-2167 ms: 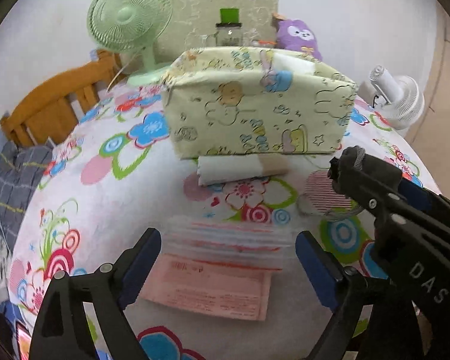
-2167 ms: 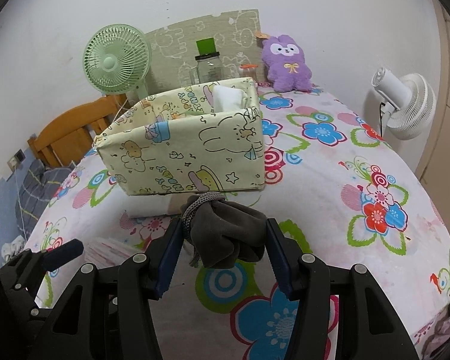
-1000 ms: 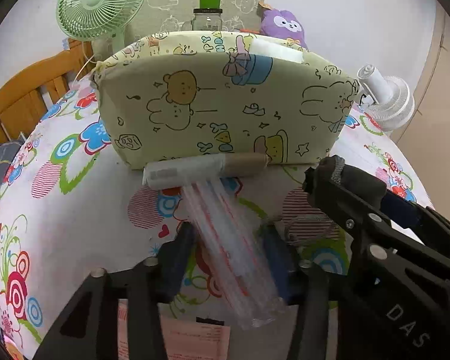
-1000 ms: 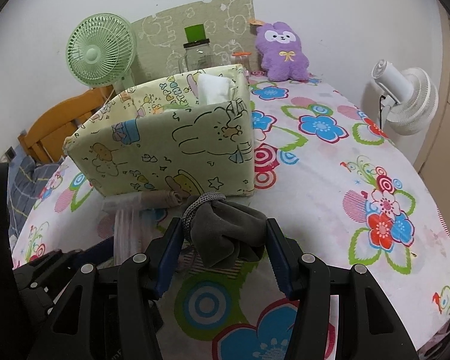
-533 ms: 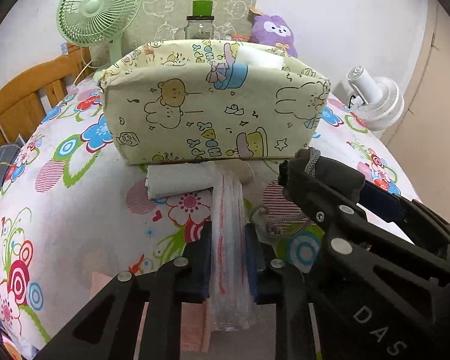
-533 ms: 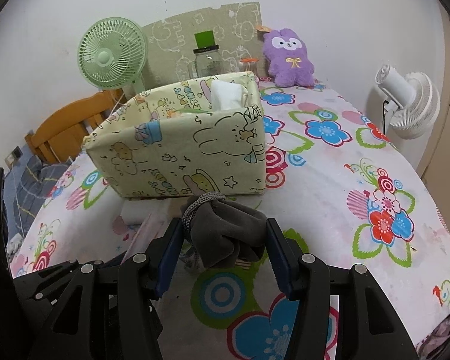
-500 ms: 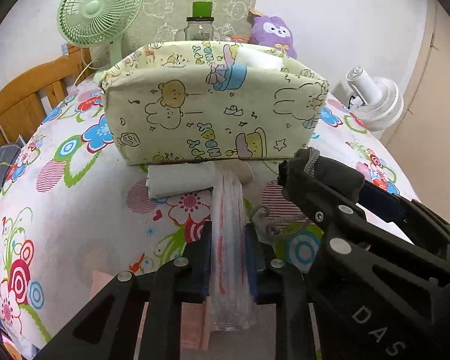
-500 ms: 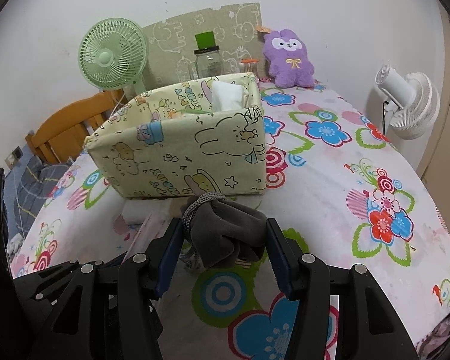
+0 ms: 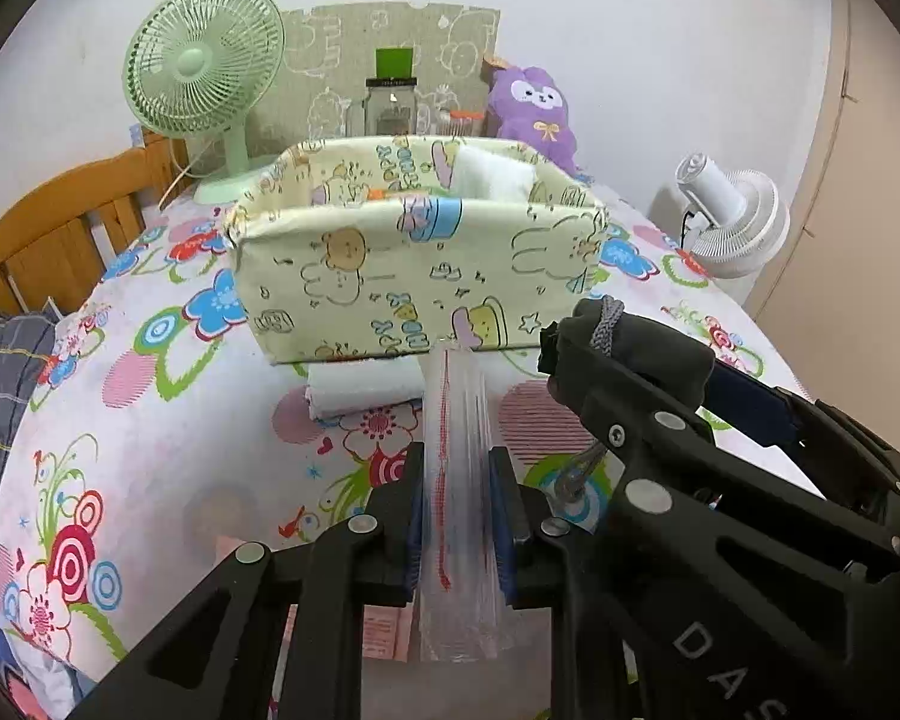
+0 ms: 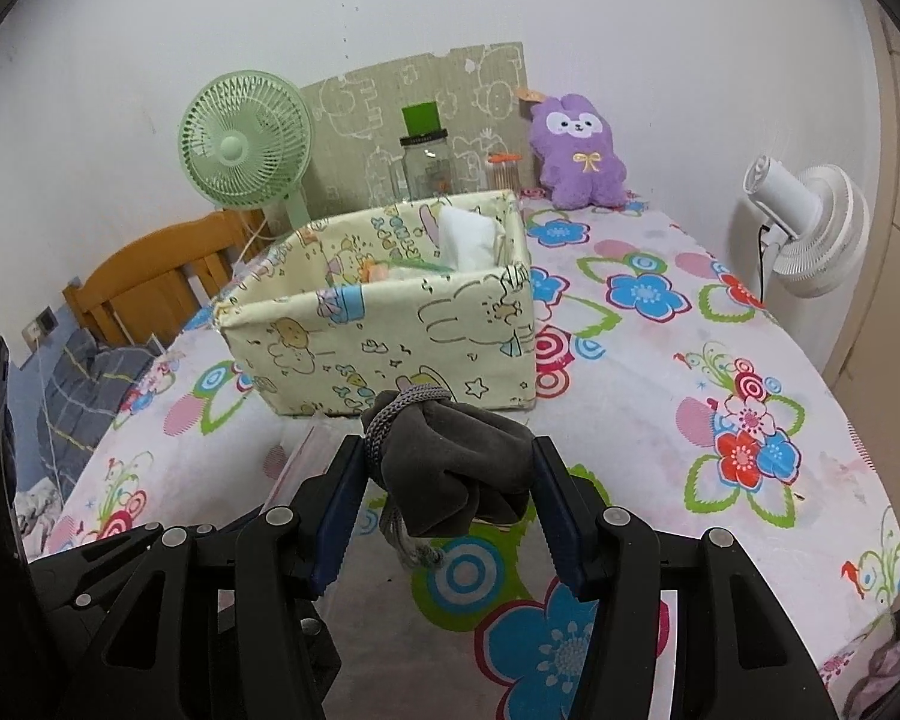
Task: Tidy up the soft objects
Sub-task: 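Lift the plastic bag with the left tool while the right tool lifts the grey cloth toward the box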
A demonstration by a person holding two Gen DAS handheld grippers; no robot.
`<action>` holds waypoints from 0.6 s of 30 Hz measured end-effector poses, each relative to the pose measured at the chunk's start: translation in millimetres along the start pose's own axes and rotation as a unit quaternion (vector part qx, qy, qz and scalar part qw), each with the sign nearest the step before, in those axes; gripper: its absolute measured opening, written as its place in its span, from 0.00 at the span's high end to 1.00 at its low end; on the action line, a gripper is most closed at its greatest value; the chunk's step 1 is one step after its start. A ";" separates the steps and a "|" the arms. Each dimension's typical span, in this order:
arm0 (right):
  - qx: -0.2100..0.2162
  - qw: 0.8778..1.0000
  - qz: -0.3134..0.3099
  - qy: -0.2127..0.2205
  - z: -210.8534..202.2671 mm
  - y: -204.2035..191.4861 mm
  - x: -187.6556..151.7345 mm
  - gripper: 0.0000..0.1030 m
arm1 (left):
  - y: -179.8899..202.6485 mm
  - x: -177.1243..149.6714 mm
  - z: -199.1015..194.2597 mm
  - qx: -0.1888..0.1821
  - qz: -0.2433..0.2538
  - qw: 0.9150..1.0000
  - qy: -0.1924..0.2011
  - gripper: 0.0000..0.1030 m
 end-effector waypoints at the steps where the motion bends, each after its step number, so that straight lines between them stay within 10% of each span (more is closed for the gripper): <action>1: 0.000 1.000 0.000 0.002 -2.8 -1.0 1.3 0.43 | 0.4 1.5 -2.2 0.001 0.001 1.000 0.002 0.83; 18: 0.001 0.999 0.002 0.036 -39.7 -10.0 29.6 0.43 | 6.3 27.1 -41.8 0.007 0.010 0.999 0.045 0.83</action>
Point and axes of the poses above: each gripper's, at about its wrist camera, not at the fingertips, and z roughly the way its jaws point, y to its right, x to its top, the point moved 5 cm from there along z, roughly the way its jaws point, and after that the axes turned 2 degrees about z, right-handed, at the moved point
